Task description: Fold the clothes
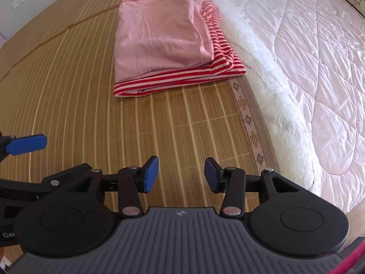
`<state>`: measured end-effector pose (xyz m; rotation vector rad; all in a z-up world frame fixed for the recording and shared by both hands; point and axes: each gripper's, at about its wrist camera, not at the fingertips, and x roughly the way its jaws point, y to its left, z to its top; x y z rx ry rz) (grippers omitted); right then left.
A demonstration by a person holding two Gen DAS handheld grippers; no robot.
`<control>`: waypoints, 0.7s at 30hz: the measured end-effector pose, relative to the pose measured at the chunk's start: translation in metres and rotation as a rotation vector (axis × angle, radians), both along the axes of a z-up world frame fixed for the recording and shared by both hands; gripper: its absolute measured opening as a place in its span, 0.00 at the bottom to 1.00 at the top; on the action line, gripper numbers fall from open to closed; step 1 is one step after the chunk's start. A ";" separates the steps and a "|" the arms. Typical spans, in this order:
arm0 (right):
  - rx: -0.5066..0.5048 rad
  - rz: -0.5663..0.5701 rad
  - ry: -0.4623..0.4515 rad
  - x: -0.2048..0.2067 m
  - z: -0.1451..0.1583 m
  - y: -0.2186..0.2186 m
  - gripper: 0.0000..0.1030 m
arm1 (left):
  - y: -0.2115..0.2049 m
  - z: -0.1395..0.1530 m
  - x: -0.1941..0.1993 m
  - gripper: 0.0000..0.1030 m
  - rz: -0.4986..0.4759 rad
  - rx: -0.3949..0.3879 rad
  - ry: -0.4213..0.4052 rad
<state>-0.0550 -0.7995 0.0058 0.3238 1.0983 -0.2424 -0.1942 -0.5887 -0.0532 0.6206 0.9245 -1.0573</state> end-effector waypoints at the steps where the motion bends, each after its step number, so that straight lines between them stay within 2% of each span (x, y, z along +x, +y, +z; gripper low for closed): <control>1: -0.003 0.006 0.002 -0.003 0.001 0.003 0.50 | 0.004 0.001 -0.002 0.79 0.006 0.000 0.001; 10: -0.010 0.039 0.000 -0.028 0.010 0.029 0.50 | 0.035 0.005 -0.024 0.79 0.031 0.017 0.007; 21: -0.020 0.061 0.009 -0.045 0.015 0.048 0.50 | 0.061 0.009 -0.037 0.79 0.054 0.000 0.017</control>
